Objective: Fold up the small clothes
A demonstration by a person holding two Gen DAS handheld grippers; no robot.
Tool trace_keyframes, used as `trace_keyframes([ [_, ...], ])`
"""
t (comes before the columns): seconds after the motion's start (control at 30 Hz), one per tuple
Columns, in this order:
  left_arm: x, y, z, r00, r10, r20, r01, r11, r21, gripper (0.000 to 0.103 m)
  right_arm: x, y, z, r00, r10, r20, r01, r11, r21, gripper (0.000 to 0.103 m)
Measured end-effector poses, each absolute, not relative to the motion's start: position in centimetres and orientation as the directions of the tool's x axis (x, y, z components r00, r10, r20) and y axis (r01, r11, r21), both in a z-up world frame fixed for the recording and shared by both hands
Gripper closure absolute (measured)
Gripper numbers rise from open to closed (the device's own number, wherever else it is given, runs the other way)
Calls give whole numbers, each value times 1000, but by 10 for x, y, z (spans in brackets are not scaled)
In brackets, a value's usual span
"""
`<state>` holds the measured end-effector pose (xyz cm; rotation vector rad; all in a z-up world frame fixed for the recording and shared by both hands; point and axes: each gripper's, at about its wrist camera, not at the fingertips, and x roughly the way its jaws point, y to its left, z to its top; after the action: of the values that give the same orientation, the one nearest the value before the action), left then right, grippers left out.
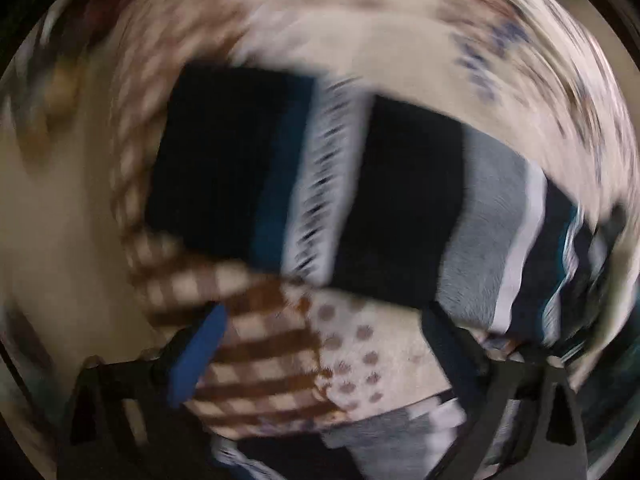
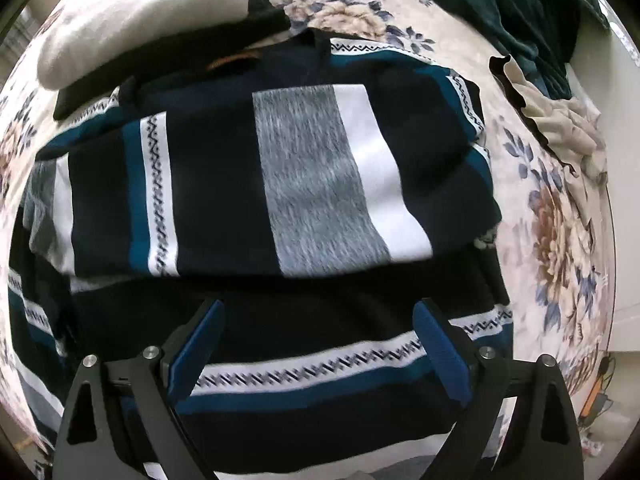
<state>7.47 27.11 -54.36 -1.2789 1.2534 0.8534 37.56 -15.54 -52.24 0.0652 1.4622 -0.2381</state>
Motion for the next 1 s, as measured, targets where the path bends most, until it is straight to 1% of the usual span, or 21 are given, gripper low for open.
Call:
trace_keyframes([
  [0.03, 65, 274, -552, 227, -201, -953, -966, 80, -247, 16, 373, -157, -523, 84, -120, -989, 177, 979, -104, 7],
  [0.07, 55, 279, -561, 273, -207, -939, -961, -10, -277, 24, 371, -156, -523, 79, -120, -990, 154, 982, -107, 7],
  [0.13, 41, 292, -570, 357, -168, -919, -930, -160, -331, 29, 368, -150, -522, 83, -117, -990, 113, 988, -108, 7],
  [0.17, 36, 298, -572, 371, -142, -917, -918, -206, -340, 41, 368, -147, -522, 85, -119, -989, 90, 990, -111, 7],
  [0.2, 32, 304, -574, 382, -113, -917, -903, -259, -344, 48, 368, -141, -522, 88, -121, -989, 78, 990, -115, 7],
  [0.27, 28, 313, -575, 377, -70, -924, -885, -322, -336, 78, 366, -137, -519, 93, -124, -988, 55, 991, -119, 7],
  [0.3, 28, 316, -574, 379, -43, -924, -878, -333, -344, 87, 366, -134, -517, 93, -128, -987, 51, 991, -124, 7],
  [0.33, 32, 320, -569, 384, -3, -923, -873, -327, -362, 99, 366, -133, -517, 94, -134, -987, 48, 990, -130, 7],
  [0.4, 44, 329, -555, 372, 48, -927, -888, -273, -371, 99, 367, -132, -516, 98, -166, -981, 45, 986, -162, 7],
  [0.5, 77, 338, -524, 347, 136, -928, -927, -97, -361, 99, 371, -128, -518, 92, -213, -973, 18, 977, -212, 7],
  [0.6, 117, 336, -489, 338, 229, -913, -940, 133, -315, 99, 374, -128, -519, 99, -224, -970, 9, 974, -224, 7],
  [0.7, 169, 314, -449, 386, 292, -875, -885, 384, -262, 99, 374, -135, -518, 105, -202, -974, 23, 979, -200, 7],
  [0.77, 198, 289, -430, 435, 284, -854, -818, 522, -243, 99, 372, -142, -518, 101, -179, -979, 40, 984, -176, 7],
  [0.87, 253, 237, -418, 494, 216, -842, -684, 694, -223, 99, 365, -163, -522, 83, -147, -986, 82, 987, -140, 7],
  [1.0, 322, 142, -420, 538, 63, -840, -482, 841, -245, 99, 347, -198, -534, 48, -116, -992, 156, 982, -107, 7],
])
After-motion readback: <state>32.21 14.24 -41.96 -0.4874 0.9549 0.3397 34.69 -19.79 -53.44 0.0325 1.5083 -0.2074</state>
